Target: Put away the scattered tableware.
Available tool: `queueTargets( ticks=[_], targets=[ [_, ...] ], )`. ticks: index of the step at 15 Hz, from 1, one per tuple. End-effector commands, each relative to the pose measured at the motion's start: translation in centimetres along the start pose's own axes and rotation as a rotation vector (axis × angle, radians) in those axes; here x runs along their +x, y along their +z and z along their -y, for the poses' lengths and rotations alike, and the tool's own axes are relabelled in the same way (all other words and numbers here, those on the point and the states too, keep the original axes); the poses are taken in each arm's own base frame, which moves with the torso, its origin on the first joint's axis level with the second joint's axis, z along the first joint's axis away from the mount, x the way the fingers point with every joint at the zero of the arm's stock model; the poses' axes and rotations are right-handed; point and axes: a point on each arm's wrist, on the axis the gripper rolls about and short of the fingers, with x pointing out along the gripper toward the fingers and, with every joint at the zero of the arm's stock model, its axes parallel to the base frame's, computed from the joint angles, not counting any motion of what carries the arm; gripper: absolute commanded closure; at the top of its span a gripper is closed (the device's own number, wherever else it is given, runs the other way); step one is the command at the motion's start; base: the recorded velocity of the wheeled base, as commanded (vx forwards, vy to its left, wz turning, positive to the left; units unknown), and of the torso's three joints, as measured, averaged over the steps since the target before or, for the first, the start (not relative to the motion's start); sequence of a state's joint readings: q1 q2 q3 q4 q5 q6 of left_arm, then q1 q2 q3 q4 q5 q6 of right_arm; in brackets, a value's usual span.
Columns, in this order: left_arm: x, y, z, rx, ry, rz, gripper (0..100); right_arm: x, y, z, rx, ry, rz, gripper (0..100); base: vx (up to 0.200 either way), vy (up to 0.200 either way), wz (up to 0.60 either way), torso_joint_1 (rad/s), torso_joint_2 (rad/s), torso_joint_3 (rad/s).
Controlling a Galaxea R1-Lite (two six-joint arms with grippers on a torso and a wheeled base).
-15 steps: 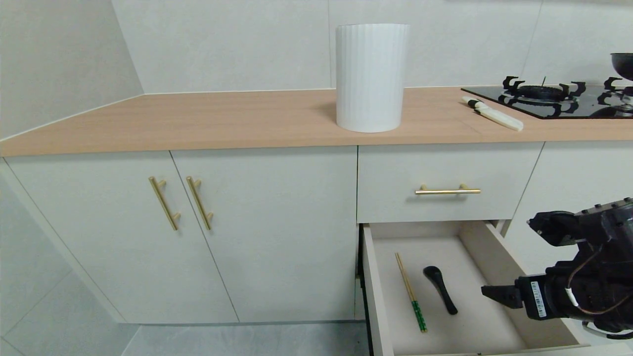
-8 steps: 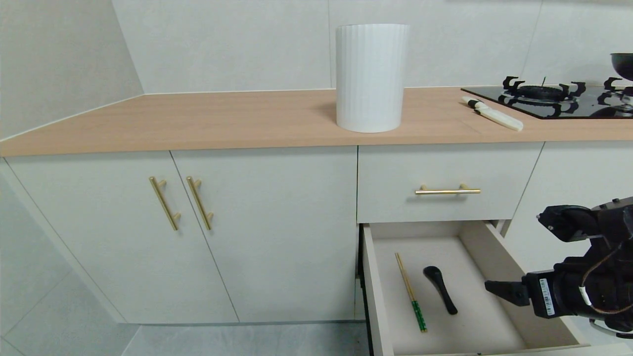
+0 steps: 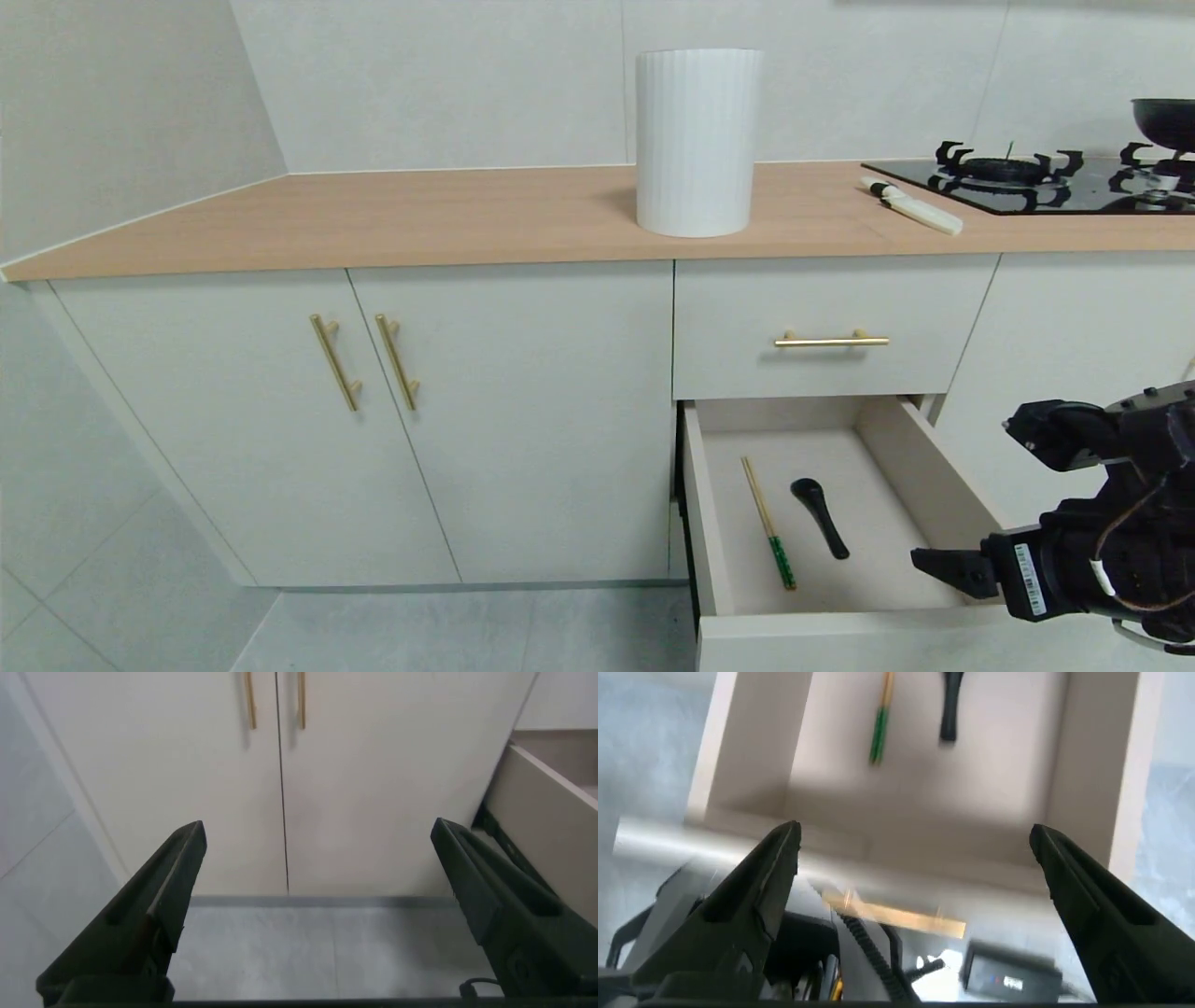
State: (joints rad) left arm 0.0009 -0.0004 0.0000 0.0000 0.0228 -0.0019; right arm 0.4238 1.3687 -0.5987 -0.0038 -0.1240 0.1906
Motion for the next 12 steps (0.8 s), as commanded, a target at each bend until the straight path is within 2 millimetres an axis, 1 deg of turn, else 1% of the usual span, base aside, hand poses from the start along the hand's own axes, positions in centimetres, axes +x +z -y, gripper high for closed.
queueTargets(
  ticks=[1,3,5,7,9,12],
  targets=[
    [0.0,0.0,0.0,0.0,0.001,0.0,0,0.1,-0.1,-0.2,-0.008,0.006,-0.006,0,-0.2,0.0,0.0,0.002,0.0,0.002],
    [0.0,0.0,0.0,-0.001,0.001,0.0,0,0.3,-0.5,-0.5,-0.022,0.016,-0.025,0,-0.2,0.0,0.0,0.007,0.0,0.002],
    [0.0,0.0,0.0,0.0,0.001,0.0,0,0.5,-0.6,-0.7,-0.029,0.021,-0.036,0,0.0,0.0,0.0,0.0,0.0,0.0],
    [0.0,0.0,0.0,0.0,0.001,0.0,0,1.2,-1.4,-1.2,-0.058,0.03,-0.084,0,0.0,0.0,0.0,0.0,0.0,0.0],
    [0.0,0.0,0.0,0.0,0.001,0.0,0,2.0,-2.4,-1.9,-0.097,0.045,-0.142,0,0.0,0.0,0.0,0.0,0.0,0.0],
    [0.0,0.0,0.0,-0.001,0.001,0.0,0,3.9,-3.3,-2.5,-0.123,0.031,-0.231,0,0.0,0.0,0.0,0.0,0.0,0.0]
  ],
)
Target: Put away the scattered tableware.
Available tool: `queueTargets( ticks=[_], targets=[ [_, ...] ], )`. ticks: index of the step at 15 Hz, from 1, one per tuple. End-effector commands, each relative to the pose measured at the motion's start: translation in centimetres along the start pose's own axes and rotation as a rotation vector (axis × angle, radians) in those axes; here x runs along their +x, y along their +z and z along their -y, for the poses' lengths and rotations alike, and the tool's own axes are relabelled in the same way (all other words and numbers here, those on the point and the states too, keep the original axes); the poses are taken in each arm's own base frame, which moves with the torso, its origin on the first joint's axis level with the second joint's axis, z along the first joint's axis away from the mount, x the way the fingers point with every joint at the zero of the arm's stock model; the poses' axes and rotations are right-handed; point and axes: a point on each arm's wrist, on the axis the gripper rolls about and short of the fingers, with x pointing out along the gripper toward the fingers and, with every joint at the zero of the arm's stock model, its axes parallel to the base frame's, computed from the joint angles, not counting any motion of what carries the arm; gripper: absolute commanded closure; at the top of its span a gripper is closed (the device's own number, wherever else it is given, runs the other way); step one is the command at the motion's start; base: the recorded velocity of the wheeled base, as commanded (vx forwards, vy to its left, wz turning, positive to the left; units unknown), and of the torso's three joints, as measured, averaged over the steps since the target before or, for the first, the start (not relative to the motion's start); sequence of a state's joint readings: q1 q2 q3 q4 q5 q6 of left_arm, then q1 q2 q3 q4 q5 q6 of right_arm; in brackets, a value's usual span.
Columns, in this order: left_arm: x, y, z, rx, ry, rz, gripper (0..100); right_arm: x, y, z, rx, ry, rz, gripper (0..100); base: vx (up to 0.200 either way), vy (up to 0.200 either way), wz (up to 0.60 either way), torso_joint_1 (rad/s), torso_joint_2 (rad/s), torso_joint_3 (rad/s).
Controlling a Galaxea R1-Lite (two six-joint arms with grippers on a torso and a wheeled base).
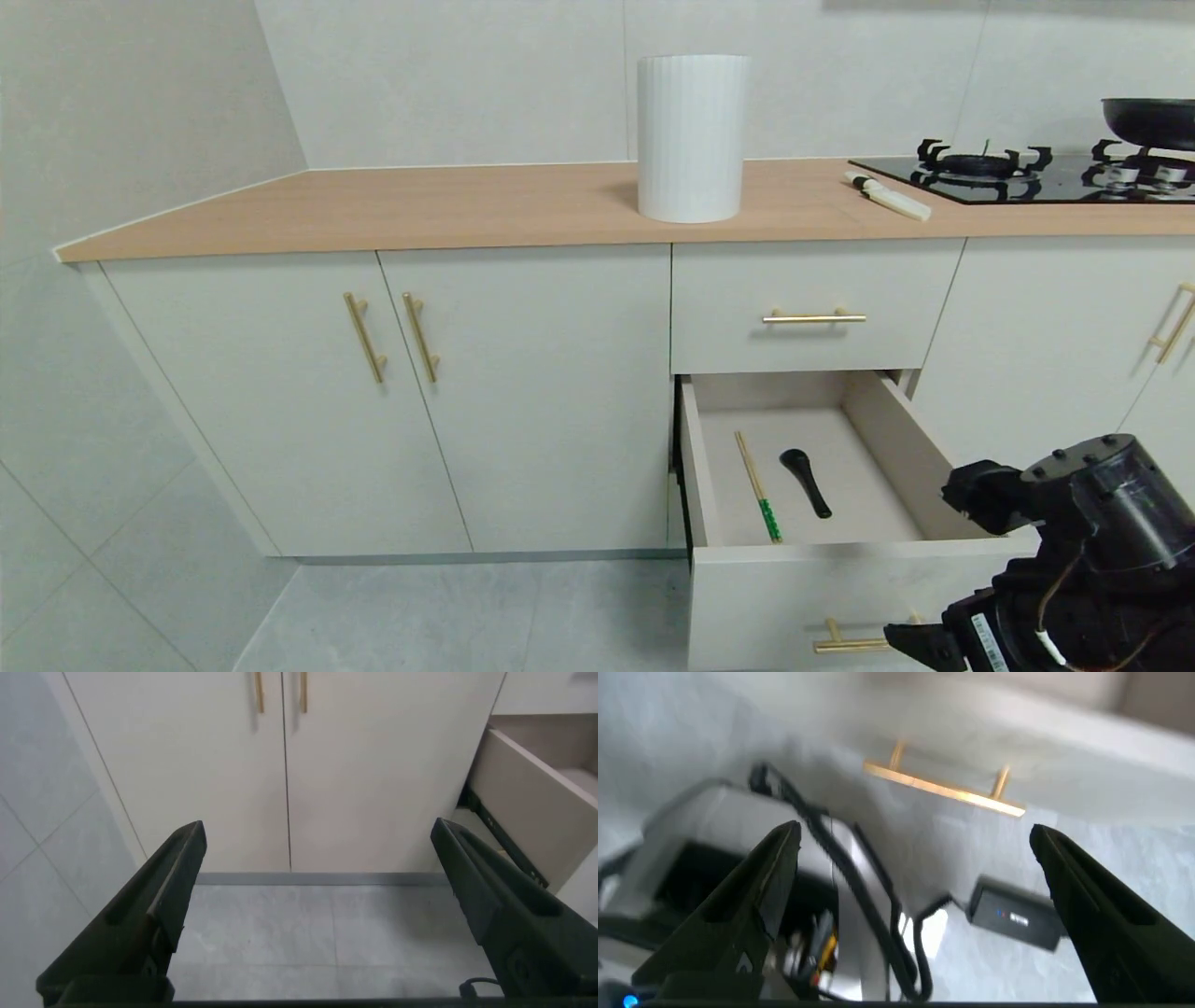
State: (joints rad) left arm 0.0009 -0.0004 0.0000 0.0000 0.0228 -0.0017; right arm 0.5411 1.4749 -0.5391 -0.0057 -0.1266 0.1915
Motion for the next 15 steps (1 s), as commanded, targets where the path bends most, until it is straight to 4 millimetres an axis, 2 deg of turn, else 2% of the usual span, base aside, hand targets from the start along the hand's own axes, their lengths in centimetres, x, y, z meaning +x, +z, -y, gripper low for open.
queueTargets(
  ticks=[1,6,9,15],
  targets=[
    [0.0,0.0,0.0,0.0,0.001,0.0,0,2.1,-0.5,-0.3,-0.016,-0.029,-0.086,0,0.0,0.0,0.0,0.0,0.0,0.0],
    [0.0,0.0,0.0,0.0,0.001,0.0,0,4.3,0.0,-0.5,0.022,-0.114,-0.099,0,0.0,0.0,0.0,0.0,0.0,0.0],
    [0.0,0.0,0.0,0.0,0.001,0.001,0,6.7,0.1,-0.6,0.073,-0.205,-0.073,0,0.0,0.0,0.0,0.0,0.0,0.0],
    [0.0,0.0,0.0,0.0,0.001,0.0,0,8.3,1.1,-0.4,0.154,-0.229,0.02,0,0.0,0.0,0.0,0.0,0.0,0.0]
  ],
)
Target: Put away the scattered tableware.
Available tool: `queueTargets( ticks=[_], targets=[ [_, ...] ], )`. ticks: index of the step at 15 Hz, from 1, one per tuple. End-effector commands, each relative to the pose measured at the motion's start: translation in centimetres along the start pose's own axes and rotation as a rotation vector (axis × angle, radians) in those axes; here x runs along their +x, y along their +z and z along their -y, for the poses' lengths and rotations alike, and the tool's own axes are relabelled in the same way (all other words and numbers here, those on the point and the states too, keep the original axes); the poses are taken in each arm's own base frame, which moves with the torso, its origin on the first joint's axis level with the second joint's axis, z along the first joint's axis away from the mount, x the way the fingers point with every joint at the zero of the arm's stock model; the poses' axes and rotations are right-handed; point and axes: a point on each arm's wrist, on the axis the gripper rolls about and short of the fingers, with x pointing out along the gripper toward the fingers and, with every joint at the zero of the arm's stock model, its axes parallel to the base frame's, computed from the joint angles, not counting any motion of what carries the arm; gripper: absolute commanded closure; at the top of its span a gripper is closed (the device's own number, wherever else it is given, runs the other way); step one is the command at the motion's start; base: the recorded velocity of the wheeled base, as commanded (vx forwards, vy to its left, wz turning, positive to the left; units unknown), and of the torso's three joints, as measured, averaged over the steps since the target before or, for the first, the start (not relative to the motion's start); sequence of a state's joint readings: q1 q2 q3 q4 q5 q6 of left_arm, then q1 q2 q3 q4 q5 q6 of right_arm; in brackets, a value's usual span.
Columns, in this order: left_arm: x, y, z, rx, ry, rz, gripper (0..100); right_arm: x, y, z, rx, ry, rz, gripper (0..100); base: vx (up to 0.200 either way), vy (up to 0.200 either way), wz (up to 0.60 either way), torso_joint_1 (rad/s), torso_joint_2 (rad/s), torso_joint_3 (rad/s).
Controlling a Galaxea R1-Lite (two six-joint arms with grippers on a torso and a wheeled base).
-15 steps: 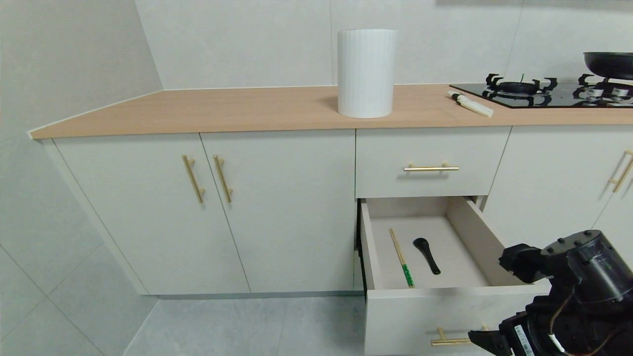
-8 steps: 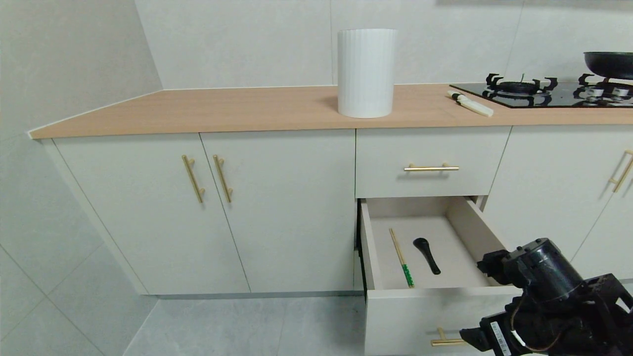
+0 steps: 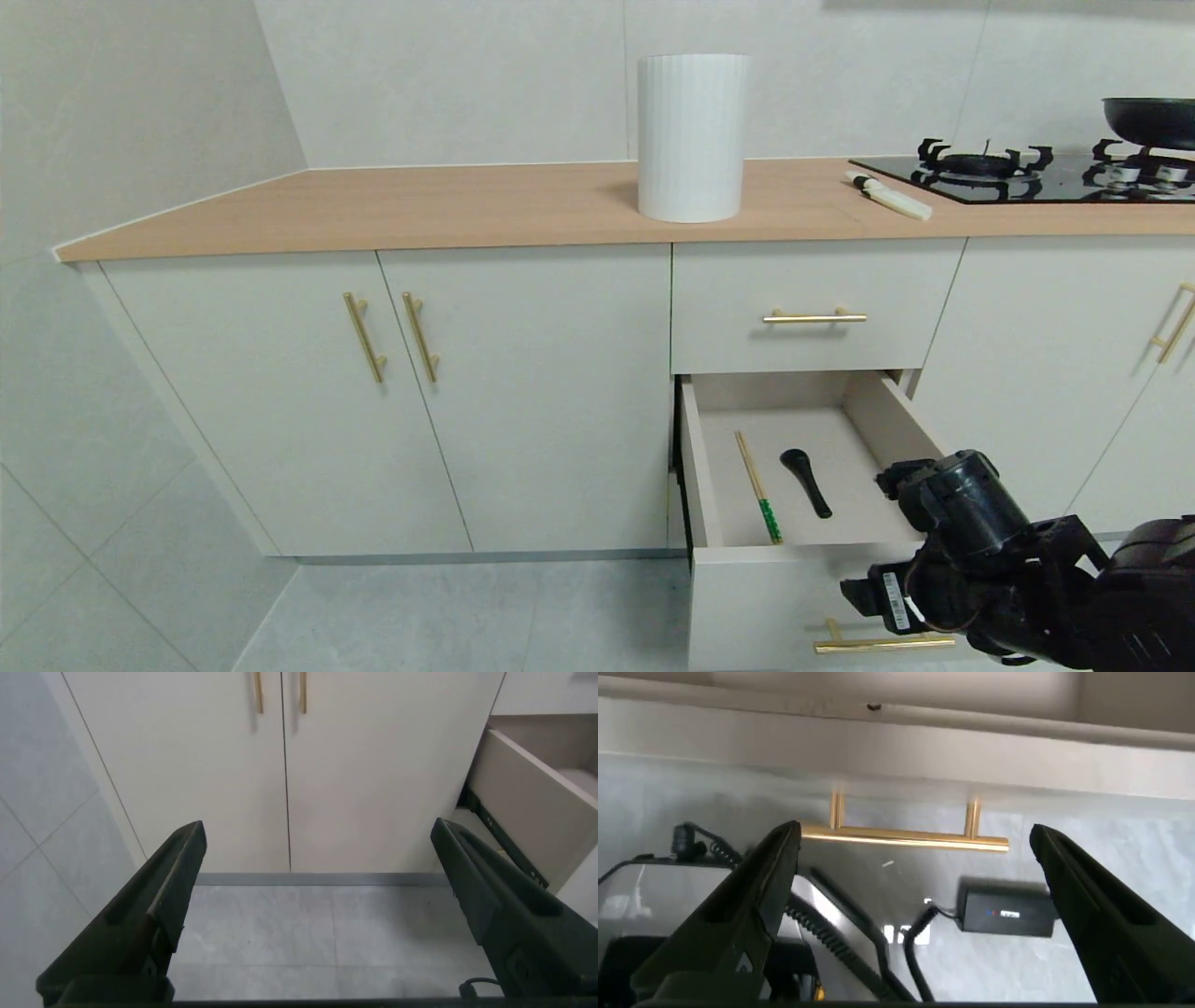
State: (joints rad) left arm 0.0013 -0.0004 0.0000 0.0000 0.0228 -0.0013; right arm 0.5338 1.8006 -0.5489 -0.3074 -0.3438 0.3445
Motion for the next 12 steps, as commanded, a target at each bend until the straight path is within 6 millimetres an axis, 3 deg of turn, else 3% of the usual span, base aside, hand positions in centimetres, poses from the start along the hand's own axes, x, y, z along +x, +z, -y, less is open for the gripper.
queueTargets(
  ticks=[1,12],
  targets=[
    [0.0,0.0,0.0,0.0,0.001,0.0,0,0.8,-0.1,0.0,0.015,-0.01,-0.009,0,0.0,0.0,0.0,0.0,0.0,0.0],
    [0.0,0.0,0.0,0.0,0.0,0.001,0,2.9,1.4,-0.3,0.103,-0.022,0.128,0,0.0,0.0,0.0,0.0,0.0,0.0]
  ],
)
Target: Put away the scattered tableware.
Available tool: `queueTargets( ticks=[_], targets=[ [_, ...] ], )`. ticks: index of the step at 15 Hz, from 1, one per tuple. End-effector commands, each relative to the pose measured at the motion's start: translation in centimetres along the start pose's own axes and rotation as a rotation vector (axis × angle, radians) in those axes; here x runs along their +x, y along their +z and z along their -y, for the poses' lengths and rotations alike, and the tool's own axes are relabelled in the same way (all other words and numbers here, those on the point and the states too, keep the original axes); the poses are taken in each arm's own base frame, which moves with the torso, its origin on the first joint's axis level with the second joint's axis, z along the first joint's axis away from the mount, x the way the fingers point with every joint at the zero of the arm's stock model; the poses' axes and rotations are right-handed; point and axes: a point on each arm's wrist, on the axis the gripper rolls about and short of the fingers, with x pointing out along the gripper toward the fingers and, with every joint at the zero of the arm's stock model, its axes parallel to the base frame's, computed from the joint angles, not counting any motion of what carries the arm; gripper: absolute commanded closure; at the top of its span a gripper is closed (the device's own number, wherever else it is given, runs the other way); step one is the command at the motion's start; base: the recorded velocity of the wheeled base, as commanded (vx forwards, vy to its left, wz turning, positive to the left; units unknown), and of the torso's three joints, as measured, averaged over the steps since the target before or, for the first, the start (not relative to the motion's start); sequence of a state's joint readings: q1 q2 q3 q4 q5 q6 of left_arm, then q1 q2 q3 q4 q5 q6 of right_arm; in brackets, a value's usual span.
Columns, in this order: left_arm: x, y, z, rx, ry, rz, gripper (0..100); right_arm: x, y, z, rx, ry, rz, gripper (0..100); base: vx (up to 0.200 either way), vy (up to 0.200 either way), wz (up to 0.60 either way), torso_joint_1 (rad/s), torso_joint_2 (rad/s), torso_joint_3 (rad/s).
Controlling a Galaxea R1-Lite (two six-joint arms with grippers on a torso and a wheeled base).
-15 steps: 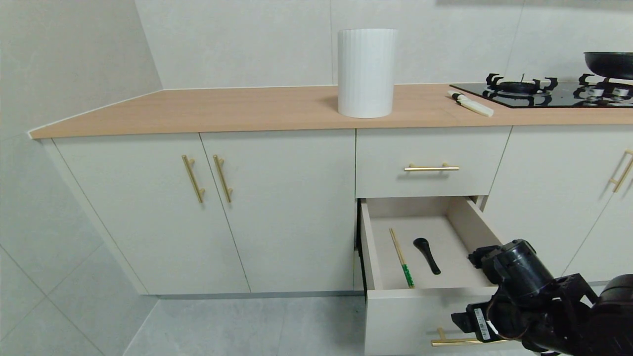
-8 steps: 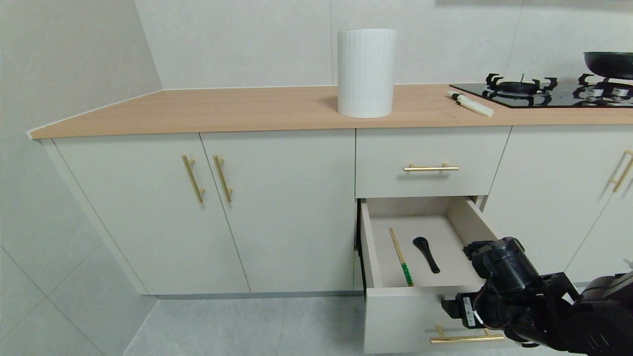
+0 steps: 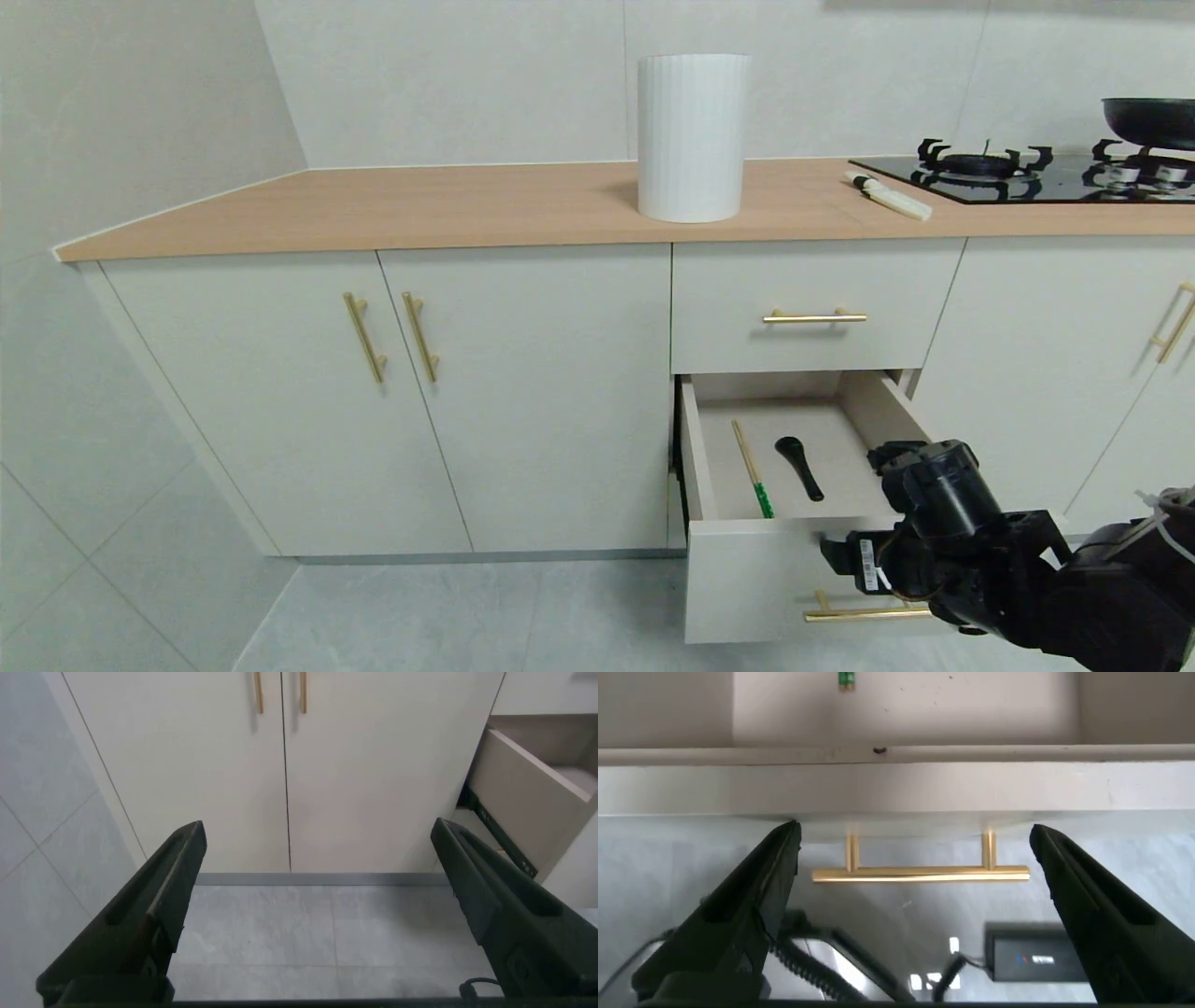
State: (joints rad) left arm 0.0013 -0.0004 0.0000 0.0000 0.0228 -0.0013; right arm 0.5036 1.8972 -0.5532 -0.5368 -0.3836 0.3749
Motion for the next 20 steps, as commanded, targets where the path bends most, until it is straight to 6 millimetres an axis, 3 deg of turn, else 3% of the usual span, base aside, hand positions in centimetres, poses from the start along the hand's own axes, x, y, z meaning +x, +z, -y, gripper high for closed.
queueTargets(
  ticks=[1,6,9,20],
  targets=[
    [0.0,0.0,0.0,0.0,0.0,0.001,0,1.0,0.4,0.2,0.015,-0.014,0.01,0,0.0,0.0,0.0,0.0,0.0,0.0],
    [0.0,0.0,0.0,0.0,0.001,0.0,0,2.6,1.8,-0.2,0.021,-0.021,0.036,0,0.0,0.0,0.0,0.0,0.0,0.0],
    [0.0,0.0,0.0,0.0,0.001,0.0,0,5.2,3.0,-0.1,0.02,-0.051,0.047,0,0.0,0.0,0.0,0.0,0.0,0.0],
    [0.0,0.0,0.0,0.0,0.001,0.0,0,10.3,5.8,-0.2,-0.011,-0.078,0.095,0,0.0,0.0,0.0,0.0,0.0,0.0]
  ],
)
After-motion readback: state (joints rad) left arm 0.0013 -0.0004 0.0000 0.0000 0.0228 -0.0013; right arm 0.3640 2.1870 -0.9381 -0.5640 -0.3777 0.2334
